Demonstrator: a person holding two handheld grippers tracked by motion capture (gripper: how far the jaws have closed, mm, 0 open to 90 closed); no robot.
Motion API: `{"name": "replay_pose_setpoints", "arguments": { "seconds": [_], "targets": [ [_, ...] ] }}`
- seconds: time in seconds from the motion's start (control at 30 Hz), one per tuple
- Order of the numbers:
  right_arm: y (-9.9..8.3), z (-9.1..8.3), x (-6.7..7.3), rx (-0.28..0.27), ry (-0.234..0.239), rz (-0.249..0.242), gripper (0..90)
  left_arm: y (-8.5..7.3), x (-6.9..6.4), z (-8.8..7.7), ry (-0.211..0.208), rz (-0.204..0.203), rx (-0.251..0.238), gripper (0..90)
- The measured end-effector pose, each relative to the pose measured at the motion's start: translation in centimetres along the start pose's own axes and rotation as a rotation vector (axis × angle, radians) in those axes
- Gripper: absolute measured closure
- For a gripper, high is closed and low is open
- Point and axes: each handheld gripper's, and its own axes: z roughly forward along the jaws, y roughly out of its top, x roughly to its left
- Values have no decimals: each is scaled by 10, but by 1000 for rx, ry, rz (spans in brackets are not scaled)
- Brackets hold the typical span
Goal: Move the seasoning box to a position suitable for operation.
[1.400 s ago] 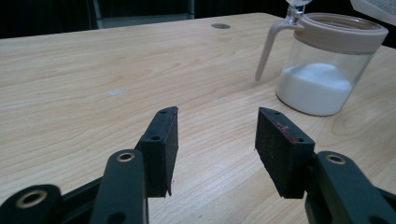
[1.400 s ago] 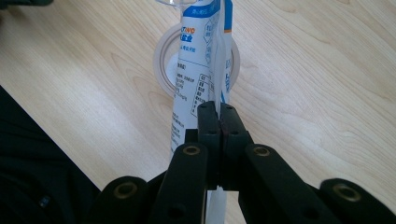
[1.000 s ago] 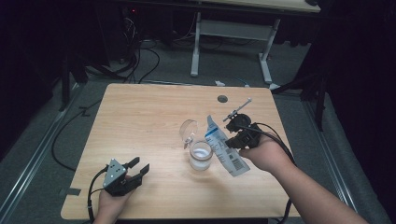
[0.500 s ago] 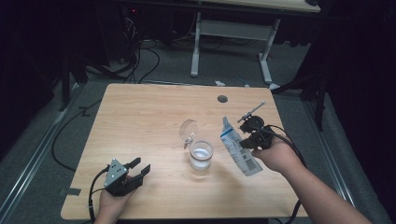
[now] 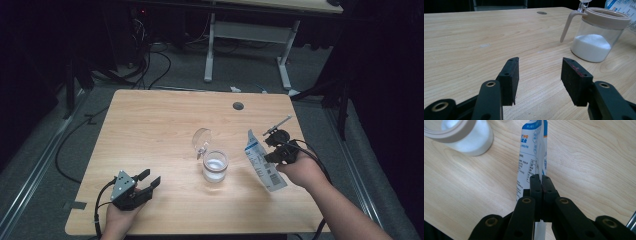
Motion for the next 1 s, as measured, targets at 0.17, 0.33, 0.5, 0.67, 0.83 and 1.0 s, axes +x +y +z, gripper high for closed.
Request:
{"name": "replay_pose_setpoints", "arguments": {
  "seconds": [0.17,0.33,0.5,0.67,0.83,1.0],
  "targets": [
    [-6,4,-8,-45,-2,24,896,0,0,-1,4,0,-1,489],
    [-13,3,-11,-115,-9,46,895,0,2,-2,10,-10,-4,488],
    [-22,4,-15,-200,-7,91,896,1,4,-4,21,-11,-5,486],
    [-32,8,-16,-263,-11,108,896,0,4,-4,23,-15,-5,486],
    [-43,14,-17,-327,-7,140,896,-1,3,-3,28,-14,1,486],
    [-51,17,-17,-390,-19,147,896,-1,2,-2,28,-9,4,486]
  ]
}}
